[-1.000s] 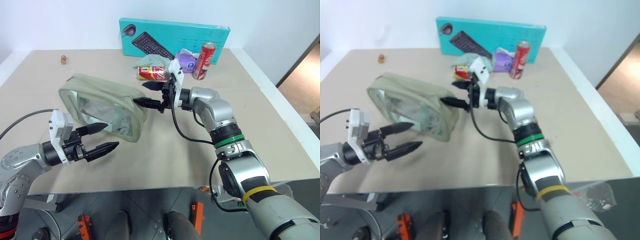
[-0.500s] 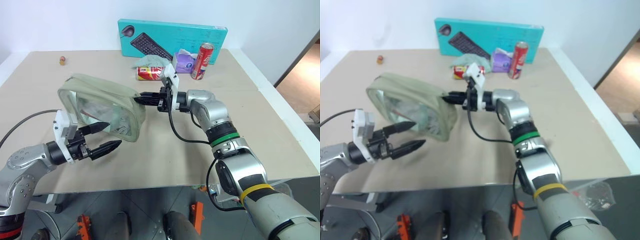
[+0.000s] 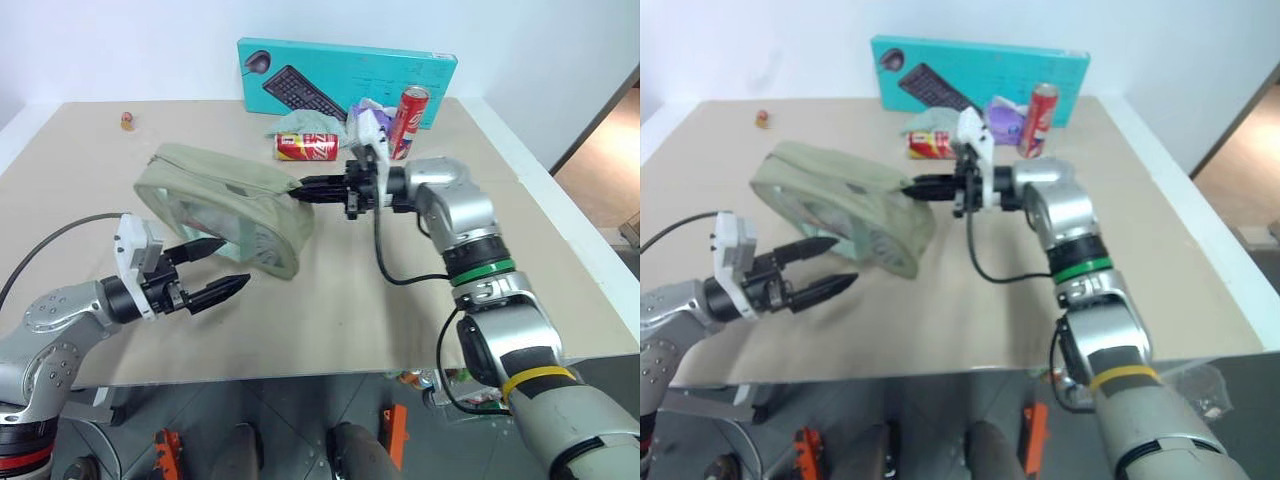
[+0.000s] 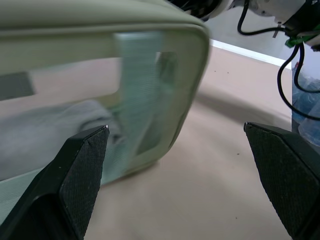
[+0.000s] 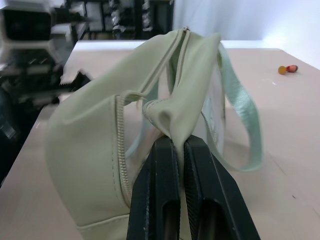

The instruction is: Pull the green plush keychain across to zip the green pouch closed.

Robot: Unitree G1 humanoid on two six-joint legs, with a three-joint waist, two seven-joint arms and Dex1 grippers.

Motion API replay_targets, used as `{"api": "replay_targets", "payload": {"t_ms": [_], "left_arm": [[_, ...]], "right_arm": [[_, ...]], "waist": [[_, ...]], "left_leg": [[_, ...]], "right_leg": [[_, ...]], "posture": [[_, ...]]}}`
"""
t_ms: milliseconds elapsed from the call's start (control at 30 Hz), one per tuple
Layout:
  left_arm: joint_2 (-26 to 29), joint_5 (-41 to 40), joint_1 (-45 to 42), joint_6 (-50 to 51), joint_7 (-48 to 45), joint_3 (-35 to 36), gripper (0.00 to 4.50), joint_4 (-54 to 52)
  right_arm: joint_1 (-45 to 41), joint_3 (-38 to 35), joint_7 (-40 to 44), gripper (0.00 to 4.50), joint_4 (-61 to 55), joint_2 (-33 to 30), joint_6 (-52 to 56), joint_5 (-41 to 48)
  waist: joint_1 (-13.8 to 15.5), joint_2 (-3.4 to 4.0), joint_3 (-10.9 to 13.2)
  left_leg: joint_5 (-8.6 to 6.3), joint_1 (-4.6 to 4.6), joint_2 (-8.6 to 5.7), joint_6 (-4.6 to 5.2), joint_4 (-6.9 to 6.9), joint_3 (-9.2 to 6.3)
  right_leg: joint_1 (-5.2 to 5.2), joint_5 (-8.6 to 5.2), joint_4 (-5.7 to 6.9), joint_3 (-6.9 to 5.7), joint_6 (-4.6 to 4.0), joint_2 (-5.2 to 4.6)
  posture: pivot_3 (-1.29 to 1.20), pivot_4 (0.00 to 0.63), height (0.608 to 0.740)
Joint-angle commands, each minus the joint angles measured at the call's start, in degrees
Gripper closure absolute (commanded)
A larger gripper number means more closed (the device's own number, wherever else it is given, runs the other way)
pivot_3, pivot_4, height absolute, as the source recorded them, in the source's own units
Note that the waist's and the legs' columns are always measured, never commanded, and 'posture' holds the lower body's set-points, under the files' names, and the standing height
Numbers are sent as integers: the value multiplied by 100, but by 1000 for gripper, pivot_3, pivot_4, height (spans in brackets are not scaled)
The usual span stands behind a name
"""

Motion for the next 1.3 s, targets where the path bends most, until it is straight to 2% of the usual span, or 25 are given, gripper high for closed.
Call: {"api": "replay_targets", "payload": {"t_ms": [33,200,367,500,667,700,800,833,1033,1100,1167,1300], "left_arm": [[-7,-11,-72,-69,19,20,0,-140],[-38,10,-116,-86,25,-32,0,-118],[-66,52,-185,-104,25,-108,0,-77],[-102,98,-280,-106,14,-182,0,-39],[-102,122,-394,-101,-69,-261,0,20],[-97,126,-398,-106,-84,-259,0,33],[-94,48,-536,-36,-207,-347,0,84],[-79,40,-578,-21,-269,-385,0,86],[63,-7,-703,52,-704,-554,0,56],[142,55,-781,17,-938,-665,0,80],[206,119,-849,-26,-1106,-738,0,129],[232,286,-1042,-124,-1247,-824,0,330]], "right_arm": [[-171,-141,493,4487,63,-457,-615,-74],[-308,-153,795,4487,1013,-981,-1310,-370],[-537,-320,628,4487,1741,-1139,-1436,-443],[-558,-652,396,3138,1641,-1127,-1269,-213],[-457,-1163,-98,1501,983,-1154,-596,195],[-381,-1250,-188,1042,758,-1167,-394,301],[369,-1738,-829,183,-893,-1275,473,837],[646,-1855,-1053,71,-1438,-1298,777,994],[2223,-1970,-2329,71,-4069,-1382,2195,1379],[2677,-1971,-2854,71,-4812,-1222,2631,1542],[2863,-1913,-3229,71,-5169,-1057,2849,1628],[2942,-1647,-3679,71,-5356,-768,2913,1555]], "waist": [[-1,0,0],[-3,0,0],[-6,2,1],[-6,2,1],[-5,2,2],[-5,3,1],[15,1,1],[31,1,1],[52,0,0],[28,1,0],[-6,2,1],[-21,1,0]], "left_leg": [[0,0,0,0,0,1],[0,2,0,0,3,1],[0,3,0,0,4,3],[0,3,0,0,3,2],[0,3,-2,0,4,3],[0,4,-1,0,4,2],[0,5,-1,0,3,0],[0,4,-2,0,3,-4],[0,4,-8,0,8,-1],[0,9,-7,0,9,-2],[1,12,-6,0,13,-3],[15,23,-6,16,14,-2]], "right_leg": [[0,0,0,0,0,0],[1,0,0,1,-1,0],[1,1,1,4,-2,0],[1,1,2,4,-1,1],[1,0,4,6,0,0],[1,0,5,6,-1,0],[1,-1,12,5,-1,1],[2,-4,15,3,1,1],[1,-8,23,10,7,-2],[2,-11,27,9,9,-1],[1,-27,34,11,37,3],[2,-15,40,15,33,6]], "posture": [[0,150,740],[0,150,740],[0,150,740],[0,150,740],[0,150,740],[0,150,740],[0,150,740],[0,150,740],[0,150,740],[0,150,740],[0,150,740],[0,150,740]]}}
